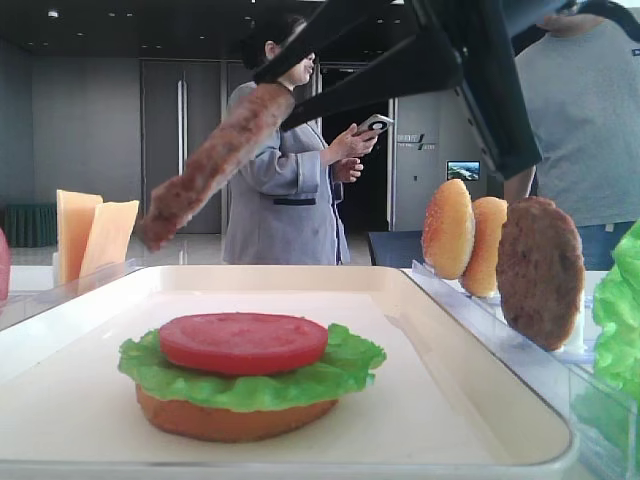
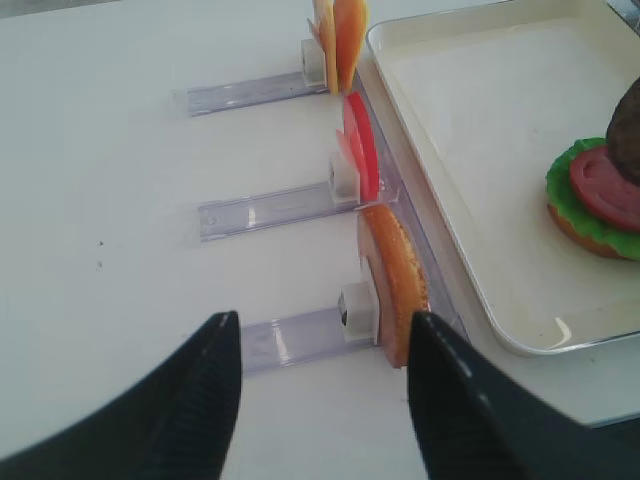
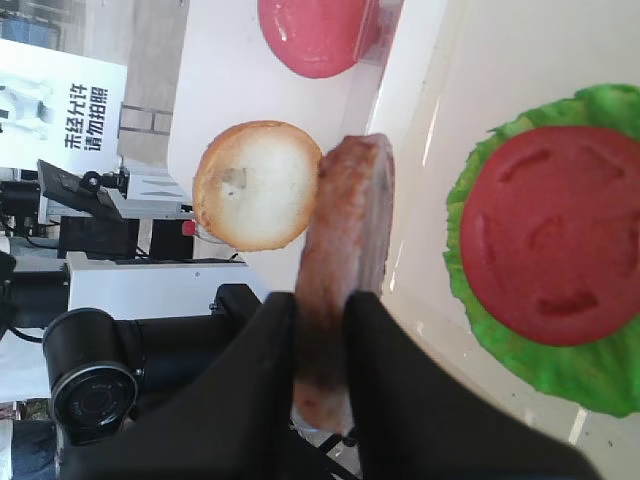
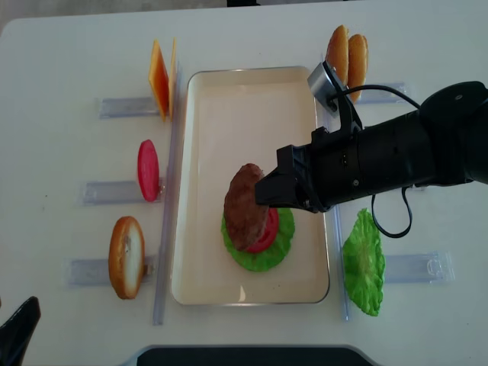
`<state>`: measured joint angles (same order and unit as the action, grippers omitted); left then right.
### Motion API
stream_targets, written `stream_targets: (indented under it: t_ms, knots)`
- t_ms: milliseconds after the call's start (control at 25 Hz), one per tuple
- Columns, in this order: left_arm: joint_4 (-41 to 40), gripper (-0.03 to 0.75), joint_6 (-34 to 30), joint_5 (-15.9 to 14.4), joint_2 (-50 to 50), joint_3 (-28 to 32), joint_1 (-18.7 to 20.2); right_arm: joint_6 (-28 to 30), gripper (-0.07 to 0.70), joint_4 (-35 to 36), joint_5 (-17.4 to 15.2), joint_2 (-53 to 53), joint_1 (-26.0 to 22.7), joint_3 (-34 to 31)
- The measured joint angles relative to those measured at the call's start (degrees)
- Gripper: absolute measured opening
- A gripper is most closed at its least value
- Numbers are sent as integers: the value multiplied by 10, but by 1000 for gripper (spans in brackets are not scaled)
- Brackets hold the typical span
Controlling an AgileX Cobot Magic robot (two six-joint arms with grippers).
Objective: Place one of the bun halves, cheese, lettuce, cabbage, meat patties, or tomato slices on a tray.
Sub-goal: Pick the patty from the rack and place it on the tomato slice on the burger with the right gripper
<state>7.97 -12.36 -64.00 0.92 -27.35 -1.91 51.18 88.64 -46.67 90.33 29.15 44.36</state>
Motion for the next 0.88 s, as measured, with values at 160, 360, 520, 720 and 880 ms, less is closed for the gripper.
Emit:
stream_targets:
  t_ms: [160,360,520,720,880]
  knots:
    - [0,408,0,0,0,0,0,19,121,11,5,14,0,0]
    - [0,408,0,0,0,0,0,24,121,19,5,20,0,0]
    - [0,408,0,0,0,0,0,24,121,25,12,22,0,0]
    - [0,408,0,0,0,0,0,25,121,25,14,26,0,0]
    - [0,408,0,0,0,0,0,28,121,27,-6,47,0,0]
